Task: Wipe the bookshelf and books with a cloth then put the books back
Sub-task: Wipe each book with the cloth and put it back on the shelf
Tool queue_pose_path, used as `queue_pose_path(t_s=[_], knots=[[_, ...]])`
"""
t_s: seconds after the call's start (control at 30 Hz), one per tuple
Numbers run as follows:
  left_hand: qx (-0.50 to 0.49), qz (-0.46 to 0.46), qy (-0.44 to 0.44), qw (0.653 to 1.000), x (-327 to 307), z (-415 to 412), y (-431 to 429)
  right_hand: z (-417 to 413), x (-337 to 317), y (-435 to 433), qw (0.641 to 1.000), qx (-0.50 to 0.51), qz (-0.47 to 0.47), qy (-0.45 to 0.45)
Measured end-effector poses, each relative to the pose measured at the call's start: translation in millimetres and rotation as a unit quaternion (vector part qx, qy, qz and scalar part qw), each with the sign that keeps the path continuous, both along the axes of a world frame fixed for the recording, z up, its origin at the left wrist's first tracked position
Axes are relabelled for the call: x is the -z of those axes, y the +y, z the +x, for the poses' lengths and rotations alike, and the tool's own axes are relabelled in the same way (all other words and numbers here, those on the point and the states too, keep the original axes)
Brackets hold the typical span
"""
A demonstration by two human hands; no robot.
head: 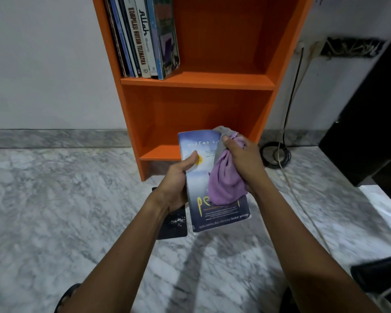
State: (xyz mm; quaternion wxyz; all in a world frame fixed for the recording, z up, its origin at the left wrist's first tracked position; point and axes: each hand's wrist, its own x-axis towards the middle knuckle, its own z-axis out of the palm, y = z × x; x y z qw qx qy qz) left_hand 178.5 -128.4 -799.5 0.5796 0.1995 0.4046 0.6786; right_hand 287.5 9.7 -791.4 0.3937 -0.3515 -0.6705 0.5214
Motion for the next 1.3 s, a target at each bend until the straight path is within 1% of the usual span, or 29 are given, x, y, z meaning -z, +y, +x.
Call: queue_pose_path(t_s=[0.07,0.1,0.17,0.2,0.3,0.37,0.43,0.5,0.57,0.67,0.77,0.87,1.03,1.13,1.2,1.27,1.3], knots=[[-0.015,0.001,-0.016,1.0,2,-3,0,4,2,4,0.989,-0.033,-0.141,0.041],[-0.024,0.004,-0.023,0.999,3,-4,0,5,4,6,0.98,-0.047,-0.182,0.059],[-0.04,0.002,-0.013,0.999,3,-6,0,4,8,7,0.973,-0.053,-0.209,0.083],[-0.049,-0.009,-0.005,0.999,2,-7,-1,5,9,6,0.974,-0.049,-0.201,0.091],[-0.063,-0.047,0.034,0.996,0,-16,1,8,6,-5,0.987,-0.007,-0.12,0.11],[-0.031,-0.076,0.109,0.991,-3,-18,5,11,4,-7,0.988,0.034,-0.067,0.133],[0.0,-0.093,0.203,0.975,-6,-22,6,14,2,-2,0.983,0.08,-0.034,0.159],[0.014,-0.088,0.267,0.96,-7,-27,5,17,-4,4,0.975,0.115,-0.034,0.189],[0.03,-0.065,0.31,0.948,-7,-29,1,22,-9,10,0.968,0.137,-0.044,0.206],[0.048,-0.039,0.333,0.941,-4,-31,-2,25,-14,12,0.966,0.141,-0.059,0.209],[0.013,-0.021,0.33,0.944,0,-26,-2,25,-17,11,0.969,0.115,-0.078,0.203],[-0.055,-0.008,0.31,0.949,6,-22,0,23,-12,7,0.975,0.099,-0.091,0.177],[-0.179,-0.013,0.279,0.943,3,-24,4,17,2,-6,0.993,0.054,-0.049,0.097],[-0.226,-0.029,0.264,0.937,3,-34,4,16,13,-11,0.996,0.032,-0.043,0.064],[-0.231,-0.041,0.244,0.941,5,-37,2,15,19,-13,0.997,0.018,-0.044,0.066],[-0.201,-0.051,0.21,0.955,4,-40,1,14,23,-13,0.996,0.031,-0.033,0.072],[-0.175,-0.064,0.209,0.96,3,-43,-1,13,25,-13,0.996,0.042,-0.023,0.072]])
